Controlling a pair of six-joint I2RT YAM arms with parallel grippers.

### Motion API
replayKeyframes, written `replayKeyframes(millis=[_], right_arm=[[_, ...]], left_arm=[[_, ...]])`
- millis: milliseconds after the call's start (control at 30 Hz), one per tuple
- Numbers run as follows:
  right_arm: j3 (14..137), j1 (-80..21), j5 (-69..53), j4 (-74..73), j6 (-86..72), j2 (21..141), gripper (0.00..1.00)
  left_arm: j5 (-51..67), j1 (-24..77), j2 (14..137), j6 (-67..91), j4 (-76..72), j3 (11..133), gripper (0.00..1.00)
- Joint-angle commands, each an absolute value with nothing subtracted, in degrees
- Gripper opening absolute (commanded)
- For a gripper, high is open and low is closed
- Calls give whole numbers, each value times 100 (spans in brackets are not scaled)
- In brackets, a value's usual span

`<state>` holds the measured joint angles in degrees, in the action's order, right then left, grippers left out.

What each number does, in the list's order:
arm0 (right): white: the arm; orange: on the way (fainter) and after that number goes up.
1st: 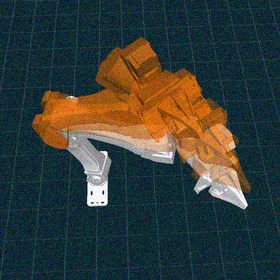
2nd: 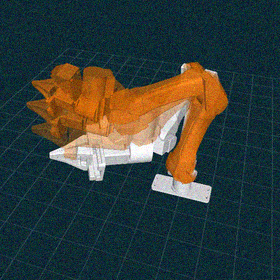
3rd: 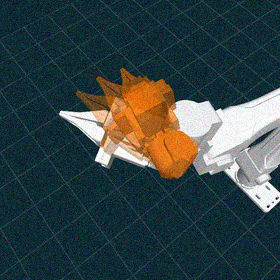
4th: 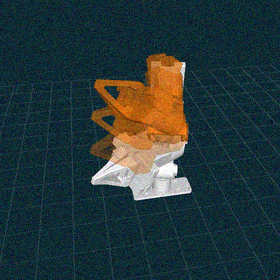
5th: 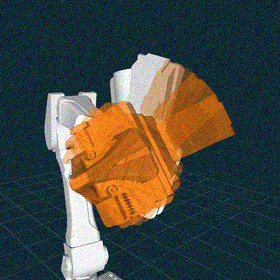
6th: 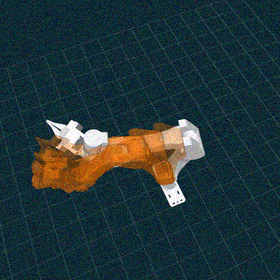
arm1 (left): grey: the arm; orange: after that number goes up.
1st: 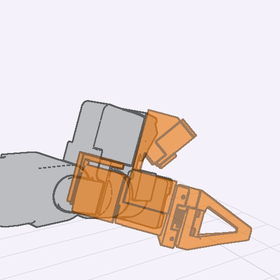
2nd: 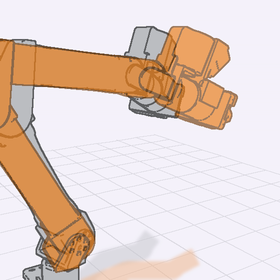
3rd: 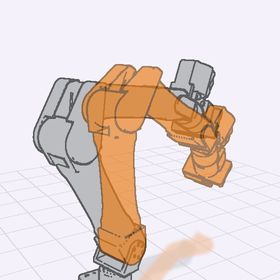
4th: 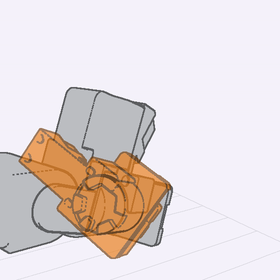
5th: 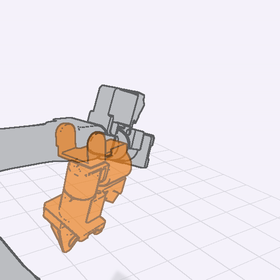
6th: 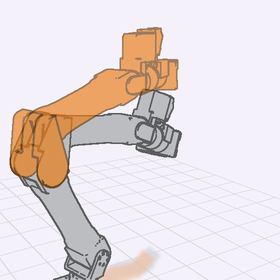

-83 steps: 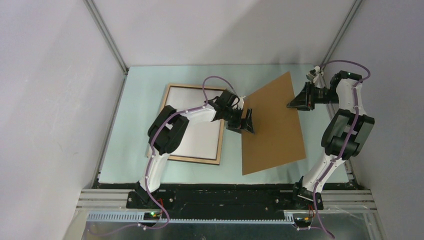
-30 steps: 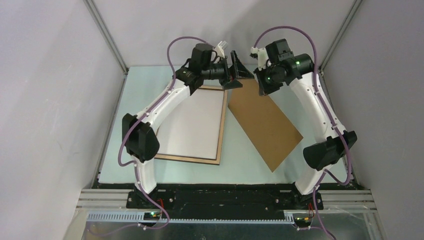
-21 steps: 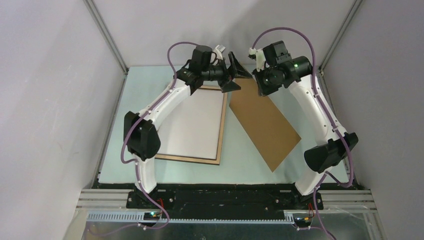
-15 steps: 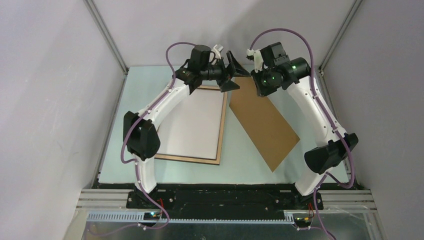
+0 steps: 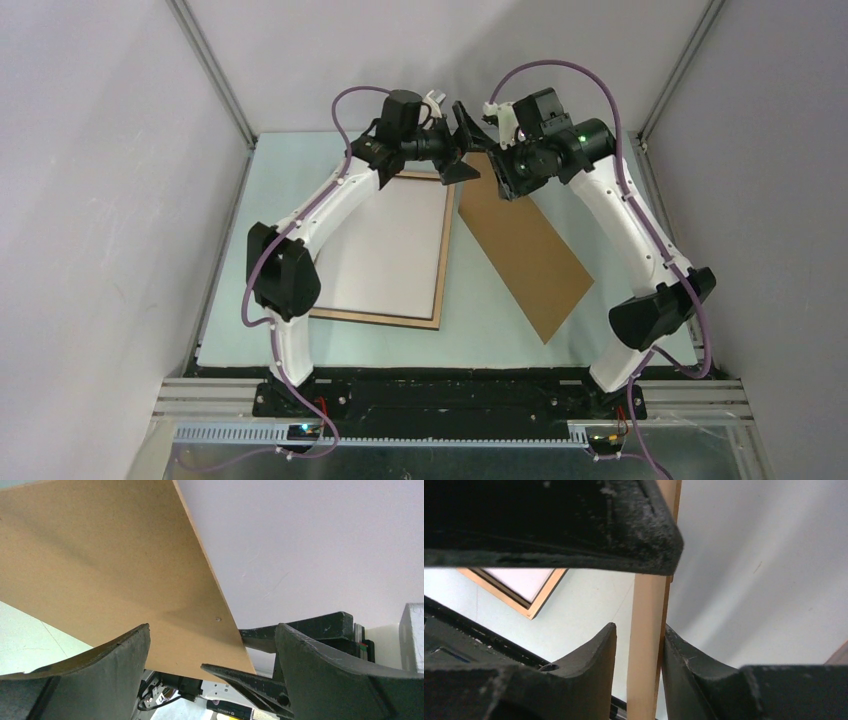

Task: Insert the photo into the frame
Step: Turn over the photo frame item at the center of the board.

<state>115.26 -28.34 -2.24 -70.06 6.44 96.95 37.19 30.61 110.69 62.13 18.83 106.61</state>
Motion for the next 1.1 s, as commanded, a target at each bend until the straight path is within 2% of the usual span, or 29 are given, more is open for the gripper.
replayKeyframes(millis=[0, 733, 867, 1067], right_arm=[[11601, -2909, -585, -6872, 615, 9333, 42], [11373, -2861, -1844, -6950, 672, 9009, 43], [11348, -2718, -2080, -6952, 649, 8921, 44], [11340, -2232, -2670, -6967, 579, 8722, 45]], left_arm=[[3640, 3093, 10947, 6330, 1775, 10559, 99], [3322, 3256, 10049, 6192, 1775, 9584, 93], [3266, 3246, 9858, 6102, 1770, 9376, 88], [3207, 3103, 9522, 5949, 1736, 8822, 73]])
